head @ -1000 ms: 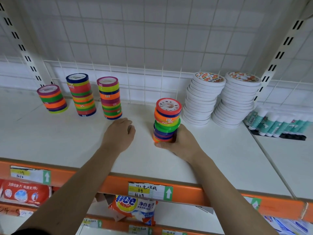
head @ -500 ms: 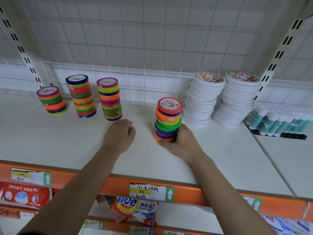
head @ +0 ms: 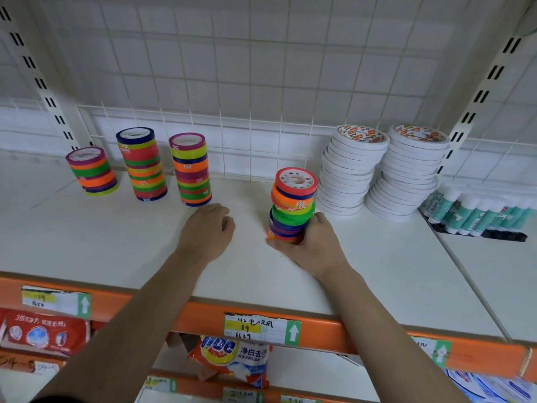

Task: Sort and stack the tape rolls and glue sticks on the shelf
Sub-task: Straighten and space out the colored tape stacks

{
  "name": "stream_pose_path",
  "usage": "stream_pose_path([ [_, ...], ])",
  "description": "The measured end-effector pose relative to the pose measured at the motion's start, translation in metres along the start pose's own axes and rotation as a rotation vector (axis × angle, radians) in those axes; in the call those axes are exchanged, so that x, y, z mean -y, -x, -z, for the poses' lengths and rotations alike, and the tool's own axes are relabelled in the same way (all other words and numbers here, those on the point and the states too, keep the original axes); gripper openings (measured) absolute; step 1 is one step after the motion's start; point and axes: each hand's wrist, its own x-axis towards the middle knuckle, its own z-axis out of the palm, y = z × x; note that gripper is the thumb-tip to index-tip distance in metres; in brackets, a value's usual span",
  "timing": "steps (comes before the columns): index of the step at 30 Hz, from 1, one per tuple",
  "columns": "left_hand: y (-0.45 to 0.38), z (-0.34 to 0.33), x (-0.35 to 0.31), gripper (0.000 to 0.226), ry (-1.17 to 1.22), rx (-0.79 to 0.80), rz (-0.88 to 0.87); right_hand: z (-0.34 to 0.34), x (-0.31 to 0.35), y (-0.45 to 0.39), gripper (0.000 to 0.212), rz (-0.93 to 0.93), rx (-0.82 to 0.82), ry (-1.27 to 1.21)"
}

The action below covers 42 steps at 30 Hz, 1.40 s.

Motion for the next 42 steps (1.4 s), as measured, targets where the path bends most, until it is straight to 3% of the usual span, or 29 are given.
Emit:
stream_pose_path([
  [8,-0.001,0.003,0.001,0.039,-0.008,0.067,-0.008,0.000,0.000,-0.002,0.062,-0.012,-0.008,-0.044],
  [15,-0.001,0.002,0.004,0.042,-0.015,0.098,-0.013,-0.001,-0.003,-0.002,0.080,-0.026,-0.004,-0.053],
  [31,0.000,0.002,0.002,0.043,-0.012,0.104,-0.021,0.000,-0.002,-0.004,0.065,-0.044,0.033,-0.088],
  [34,0.000,0.003,0.001,0.042,-0.009,0.102,-0.021,0.004,0.002,-0.003,0.073,-0.026,0.052,-0.186],
  [38,0.000,0.002,0.002,0.042,-0.006,0.105,-0.017,0.018,0.012,0.000,0.047,0.005,0.015,-0.448],
  [42,-0.001,0.001,0.004,0.043,-0.015,0.109,-0.018,0.015,0.019,-0.001,0.064,-0.068,-0.009,-0.503],
])
